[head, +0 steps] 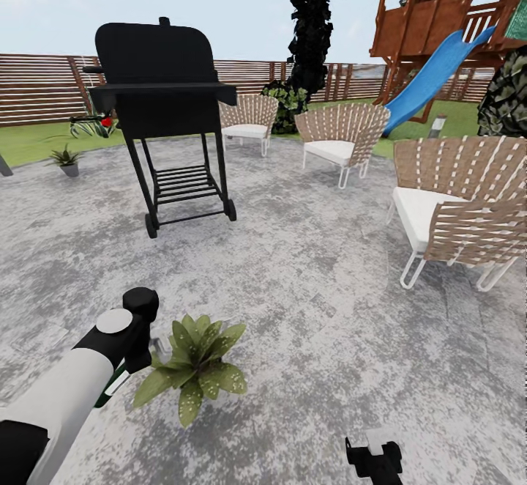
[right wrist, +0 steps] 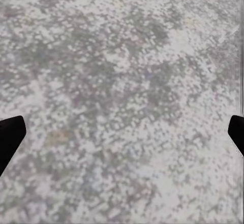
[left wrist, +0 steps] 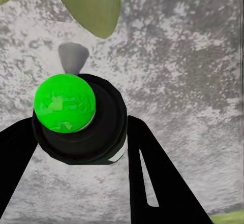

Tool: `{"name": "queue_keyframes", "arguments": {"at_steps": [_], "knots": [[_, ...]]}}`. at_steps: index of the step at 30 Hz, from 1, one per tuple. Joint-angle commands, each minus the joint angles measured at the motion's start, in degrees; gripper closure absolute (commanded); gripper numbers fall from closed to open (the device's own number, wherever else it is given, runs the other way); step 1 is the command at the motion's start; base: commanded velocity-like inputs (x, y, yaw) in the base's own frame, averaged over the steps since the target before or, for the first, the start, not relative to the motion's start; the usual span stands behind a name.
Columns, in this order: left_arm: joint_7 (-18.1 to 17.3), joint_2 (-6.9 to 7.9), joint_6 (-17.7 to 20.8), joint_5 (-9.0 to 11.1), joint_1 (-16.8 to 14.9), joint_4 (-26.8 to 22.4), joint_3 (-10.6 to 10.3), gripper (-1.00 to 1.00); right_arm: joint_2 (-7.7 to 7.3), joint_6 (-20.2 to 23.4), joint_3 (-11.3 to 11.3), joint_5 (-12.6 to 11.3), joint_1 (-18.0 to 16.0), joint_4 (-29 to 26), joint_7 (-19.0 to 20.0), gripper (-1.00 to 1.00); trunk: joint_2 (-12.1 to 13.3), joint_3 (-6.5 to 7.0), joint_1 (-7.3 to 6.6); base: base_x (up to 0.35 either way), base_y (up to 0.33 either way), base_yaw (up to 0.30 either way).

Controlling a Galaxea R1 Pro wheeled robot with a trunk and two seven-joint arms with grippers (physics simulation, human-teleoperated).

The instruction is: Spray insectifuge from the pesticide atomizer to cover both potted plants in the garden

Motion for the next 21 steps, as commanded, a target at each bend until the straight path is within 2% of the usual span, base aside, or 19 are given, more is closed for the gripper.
{"name": "queue_keyframes", "arguments": {"at_steps": [1, 4, 8, 14, 21], "knots": [[-0.53, 0.05, 0.6, -0.36, -0.04, -0.06, -0.24, 1.0, 0.0, -0.05, 0.46, 0.04, -0.03, 0.03, -0.43, -1.0, -0.02, -0.05, -0.01, -0.006, -0.248, 0.005], [-0.53, 0.05, 0.67, -0.42, -0.04, -0.06, -0.27, 1.0, 0.05, -0.05, 0.48, 0.04, -0.03, 0.04, -0.43, -1.0, -0.02, -0.05, -0.01, -0.149, -0.232, 0.157], [-0.53, 0.09, 0.69, -0.44, 0.02, -0.06, -0.21, 1.0, 0.1, -0.04, 0.46, 0.04, -0.03, 0.05, -0.43, -1.0, -0.02, -0.05, -0.01, -0.117, -0.064, 0.246], [-0.53, -0.01, 0.69, -0.36, 0.08, -0.01, -0.23, 1.0, 0.1, -0.05, 0.46, 0.04, -0.03, 0.05, -0.43, -1.0, -0.02, -0.05, -0.01, -0.008, -0.004, 0.036], [-0.53, -2.64, 0.95, -0.6, 0.05, 0.02, -0.12, 1.0, 0.1, -0.04, 0.46, 0.04, -0.03, 0.04, -0.43, -1.0, -0.02, -0.05, -0.01, -0.001, 0.0, 0.0]]}}
